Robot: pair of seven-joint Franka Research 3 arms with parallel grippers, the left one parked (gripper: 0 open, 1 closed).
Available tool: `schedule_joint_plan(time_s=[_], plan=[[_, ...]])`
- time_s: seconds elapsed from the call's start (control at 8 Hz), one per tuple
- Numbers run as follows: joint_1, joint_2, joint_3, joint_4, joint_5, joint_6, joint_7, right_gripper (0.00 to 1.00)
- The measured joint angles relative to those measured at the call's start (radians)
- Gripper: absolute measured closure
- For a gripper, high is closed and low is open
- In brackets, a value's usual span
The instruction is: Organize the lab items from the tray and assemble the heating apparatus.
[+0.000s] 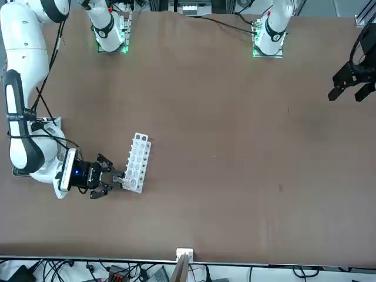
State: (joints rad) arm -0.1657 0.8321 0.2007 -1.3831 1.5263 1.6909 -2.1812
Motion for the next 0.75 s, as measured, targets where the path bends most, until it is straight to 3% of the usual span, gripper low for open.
schedule_joint_plan(time_s=[0.75], plan=[[0.001,0.01,0.0,-0.018,0.0,-0.002,-0.048,0.77]])
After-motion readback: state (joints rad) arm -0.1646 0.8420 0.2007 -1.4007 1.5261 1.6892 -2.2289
